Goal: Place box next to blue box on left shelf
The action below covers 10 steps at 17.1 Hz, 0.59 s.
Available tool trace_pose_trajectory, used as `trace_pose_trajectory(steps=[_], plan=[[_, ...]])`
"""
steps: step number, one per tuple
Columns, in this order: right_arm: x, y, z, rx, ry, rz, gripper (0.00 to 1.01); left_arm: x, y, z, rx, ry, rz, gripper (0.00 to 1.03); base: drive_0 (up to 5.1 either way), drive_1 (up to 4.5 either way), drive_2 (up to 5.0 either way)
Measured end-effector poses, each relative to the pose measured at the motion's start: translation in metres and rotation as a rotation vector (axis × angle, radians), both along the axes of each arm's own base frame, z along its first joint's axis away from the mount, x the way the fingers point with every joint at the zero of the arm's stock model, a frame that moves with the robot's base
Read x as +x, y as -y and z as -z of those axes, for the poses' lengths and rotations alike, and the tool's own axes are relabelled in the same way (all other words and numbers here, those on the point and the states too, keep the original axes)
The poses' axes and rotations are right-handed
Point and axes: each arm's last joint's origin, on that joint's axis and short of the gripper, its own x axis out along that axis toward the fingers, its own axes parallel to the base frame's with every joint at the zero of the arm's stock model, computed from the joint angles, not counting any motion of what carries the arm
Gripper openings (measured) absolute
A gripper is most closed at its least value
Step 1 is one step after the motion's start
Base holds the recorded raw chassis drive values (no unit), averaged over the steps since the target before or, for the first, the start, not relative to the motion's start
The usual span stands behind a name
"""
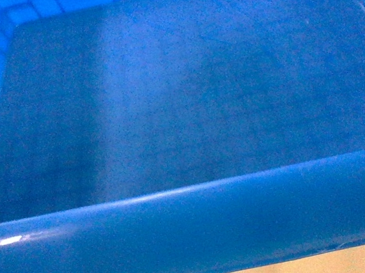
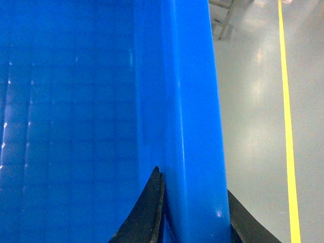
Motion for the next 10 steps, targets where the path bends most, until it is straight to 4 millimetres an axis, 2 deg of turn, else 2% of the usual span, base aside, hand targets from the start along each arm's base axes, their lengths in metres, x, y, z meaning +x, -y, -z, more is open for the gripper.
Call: trace_pose_trajectory(steps=[10], plan=[[0.0000,0.0000,0.0000,-0.001,0.000,0.000,0.16,0.0000,0.0001,0.0000,0.000,0.000,0.000,0.11,-1.4,-1.44,-1.4]])
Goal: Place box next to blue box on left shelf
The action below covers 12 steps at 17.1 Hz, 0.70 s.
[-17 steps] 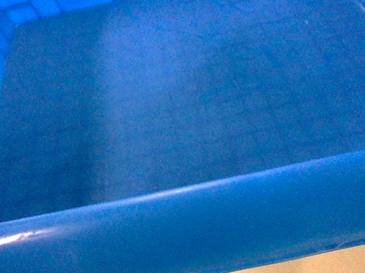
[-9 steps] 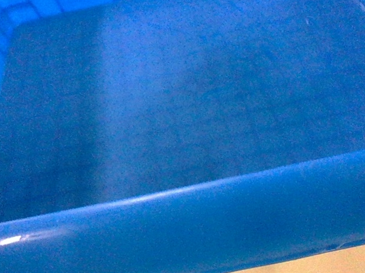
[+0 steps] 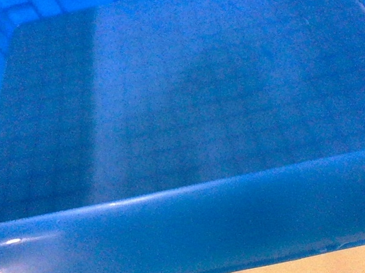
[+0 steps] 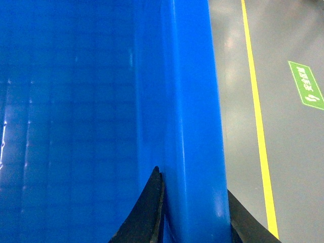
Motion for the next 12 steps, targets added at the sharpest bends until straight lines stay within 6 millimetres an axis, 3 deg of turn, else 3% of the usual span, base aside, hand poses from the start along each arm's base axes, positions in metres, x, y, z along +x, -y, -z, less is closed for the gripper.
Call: trace_pose_trajectory(steps=[12], plan=[[0.0000,0.0000,0.0000,-0.001,0.000,-0.001,0.16,0.0000,0.0001,0.0000,0.000,0.000,0.000,0.11,-1.4,-1.42,-1.4]])
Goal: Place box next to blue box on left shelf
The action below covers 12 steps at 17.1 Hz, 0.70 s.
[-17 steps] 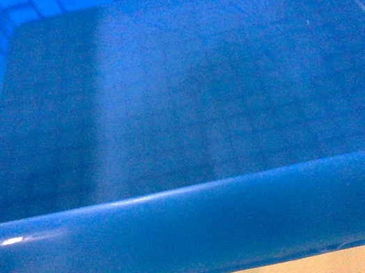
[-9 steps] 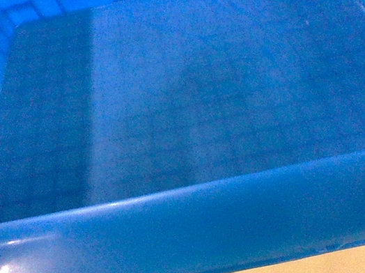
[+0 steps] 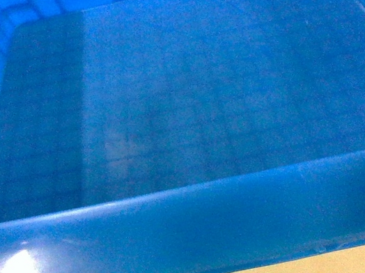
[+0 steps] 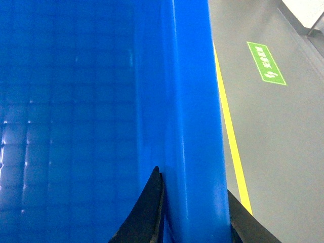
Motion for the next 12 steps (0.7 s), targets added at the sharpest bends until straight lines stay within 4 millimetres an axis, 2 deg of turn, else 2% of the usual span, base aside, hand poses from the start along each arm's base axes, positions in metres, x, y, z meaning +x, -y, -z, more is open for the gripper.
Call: trace_pose_trajectory(steps=[6,9,12], plan=[[0.0000,0.0000,0.0000,0.000,0.000,0.000,0.16,0.0000,0.0000,0.0000,0.000,0.000,0.000,0.11,-1.4,-1.38,-1.4],[-0.0004,0.0005,-0.0001,-0.003,0.000,0.005,0.16,0.0004,0.0004,0.0000,-0.001,0.001,0.001,0.11,0.0,0.00,0.0],[-0.0005,0.0001,-0.0005,-0.001,0.004,0.002,0.16,-0.0009,-0.0003,-0.0009,-0.003,0.006,0.000,0.11,-0.1,3.93,-4.1]])
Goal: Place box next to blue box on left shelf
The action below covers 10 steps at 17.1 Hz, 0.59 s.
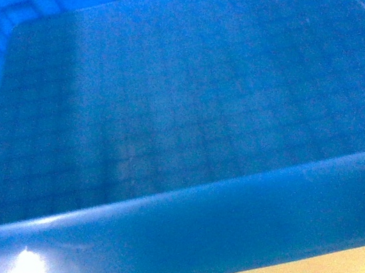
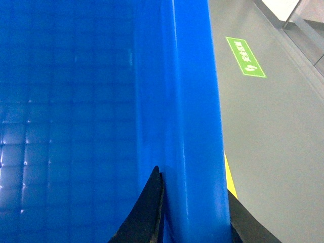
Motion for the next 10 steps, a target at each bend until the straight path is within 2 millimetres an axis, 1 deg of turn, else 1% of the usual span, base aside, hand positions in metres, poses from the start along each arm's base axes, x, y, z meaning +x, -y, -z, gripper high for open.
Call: trace_pose_trajectory(steps=[10], plan=[[0.0005,-0.0003,0.0005,-0.002,-0.002,0.000,0.16,0.0008,0.0004,0.0008,0.002,-0.005,0.000,0.11,0.0,4.04,-4.1]])
